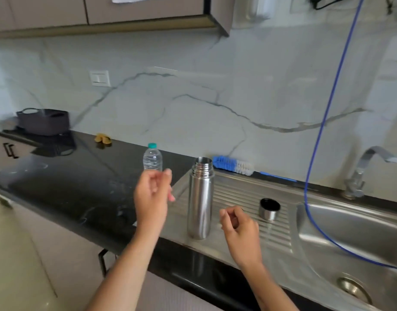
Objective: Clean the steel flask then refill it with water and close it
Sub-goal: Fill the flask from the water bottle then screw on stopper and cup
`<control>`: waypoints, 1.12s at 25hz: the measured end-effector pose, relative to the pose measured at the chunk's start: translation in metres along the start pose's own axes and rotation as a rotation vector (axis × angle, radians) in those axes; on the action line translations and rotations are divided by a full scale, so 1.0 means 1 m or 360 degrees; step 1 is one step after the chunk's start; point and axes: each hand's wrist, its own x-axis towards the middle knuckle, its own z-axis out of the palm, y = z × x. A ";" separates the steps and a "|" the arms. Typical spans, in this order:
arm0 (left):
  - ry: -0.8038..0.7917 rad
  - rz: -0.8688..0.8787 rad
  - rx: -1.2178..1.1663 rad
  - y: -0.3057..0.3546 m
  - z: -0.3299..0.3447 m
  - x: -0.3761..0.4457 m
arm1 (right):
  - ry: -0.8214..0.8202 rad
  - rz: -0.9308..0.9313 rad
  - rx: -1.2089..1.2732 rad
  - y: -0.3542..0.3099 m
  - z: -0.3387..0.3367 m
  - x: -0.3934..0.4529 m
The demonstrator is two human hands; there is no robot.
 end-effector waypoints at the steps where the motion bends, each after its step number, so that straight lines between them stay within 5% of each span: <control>1: 0.0123 -0.0019 0.0113 -0.010 -0.007 0.028 | 0.0019 0.0012 0.0002 0.003 0.009 -0.001; 4: 0.0221 -0.0083 0.0601 -0.044 -0.019 0.105 | 0.0086 0.0088 0.0026 0.009 0.026 0.002; 7: 0.0025 -0.0195 0.0909 -0.069 -0.019 0.149 | 0.0095 0.0098 0.0063 0.012 0.030 0.006; 12: -0.0178 -0.0272 0.0837 -0.089 -0.011 0.164 | 0.0099 0.0128 0.0129 0.022 0.029 0.006; 21: 0.0119 0.0050 0.0868 0.002 -0.041 0.075 | 0.0096 0.0038 0.0289 0.019 0.020 0.006; 24: -0.0088 0.0158 0.0721 0.046 -0.039 0.028 | 0.0053 0.0064 0.0520 0.018 0.003 0.005; 28: -0.0659 0.0163 0.0410 0.076 -0.004 -0.024 | -0.0093 0.0072 0.0627 0.028 -0.041 0.012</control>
